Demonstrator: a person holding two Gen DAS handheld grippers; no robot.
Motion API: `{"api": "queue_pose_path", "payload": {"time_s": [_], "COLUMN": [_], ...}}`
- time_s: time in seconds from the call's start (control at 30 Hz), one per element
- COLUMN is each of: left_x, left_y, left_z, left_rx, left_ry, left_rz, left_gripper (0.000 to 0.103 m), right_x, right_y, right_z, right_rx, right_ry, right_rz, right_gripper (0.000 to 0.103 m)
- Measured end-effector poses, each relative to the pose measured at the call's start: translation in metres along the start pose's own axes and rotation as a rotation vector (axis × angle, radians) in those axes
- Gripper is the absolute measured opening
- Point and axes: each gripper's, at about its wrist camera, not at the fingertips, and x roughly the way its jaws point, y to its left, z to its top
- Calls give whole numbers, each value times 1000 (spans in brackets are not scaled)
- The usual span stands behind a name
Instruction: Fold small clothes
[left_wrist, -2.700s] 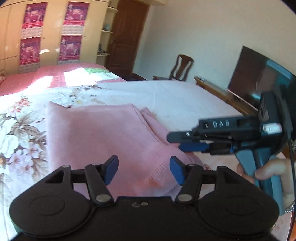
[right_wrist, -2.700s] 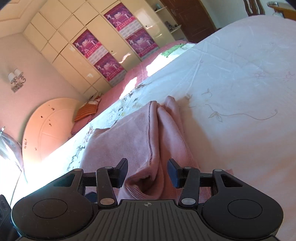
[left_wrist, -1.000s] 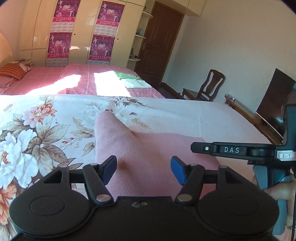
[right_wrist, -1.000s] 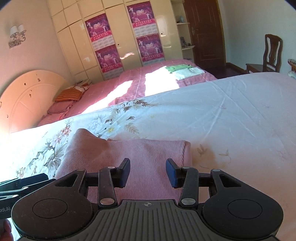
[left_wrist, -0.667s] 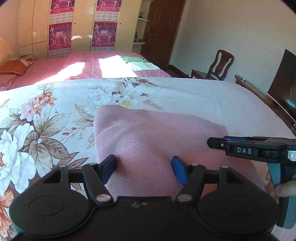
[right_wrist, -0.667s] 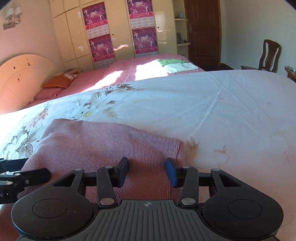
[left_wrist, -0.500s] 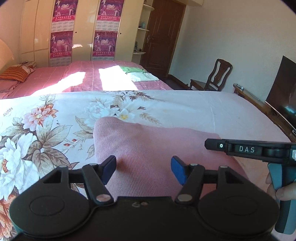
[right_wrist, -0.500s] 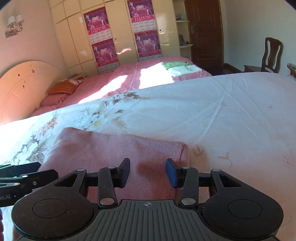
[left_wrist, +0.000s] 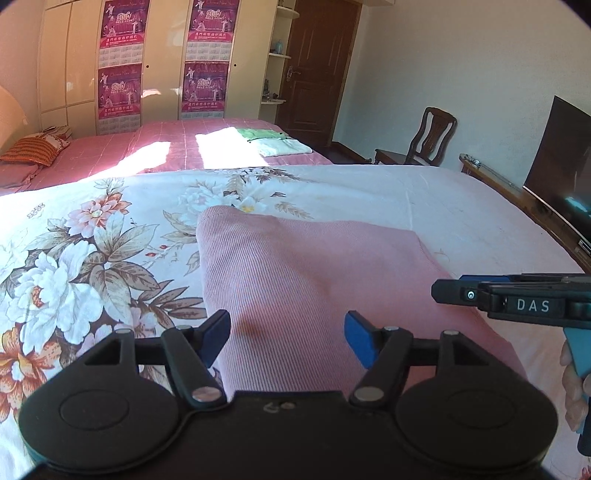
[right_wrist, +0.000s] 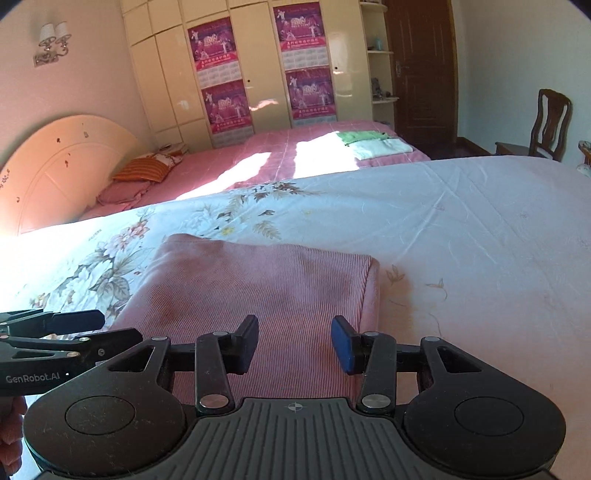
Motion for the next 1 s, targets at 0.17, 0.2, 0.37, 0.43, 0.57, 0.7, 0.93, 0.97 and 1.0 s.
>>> {"api": "queue_pose_path", "payload": {"time_s": [0.17,0.2,0.37,0.43,0.57,0.7,0.93,0.97,1.0], "left_x": [0,2,-1,-16,-27,-19,-28,-28,-26], "left_y": [-7,-8,-11,-11,-16,-20,-14,-15,-17], "left_z": [-21,-23,-22,-24,-38,-50,-48,-49,-50], "left_rx": [24,32,31,17,53,88,52,58,67], "left_ry": [42,40,41,23,34,58,68,78,91], "left_rz": [18,25,37,21,16,45,25,25,28], "left_gripper": [66,66,66,66,67,69,69,70,71], "right_x": [-19,-16,-11,-23,-35,-27,-40,-35,-29], "right_y": [19,19,12,19,22,15,34,33,31], "right_z": [-33,-38,-53,-51,-63,-76,-73,-75,-78], "right_rx": [-63,-71,-64,-69,-82,-60,-63,-69,-60], "right_ry": [22,38,62,43,49,107,88,116,145], "right_rz": [-6,-31,-85,-76,-92,-148,-187,-206,-217], "right_gripper": [44,44,43,44,44,44,44,44,44]}}
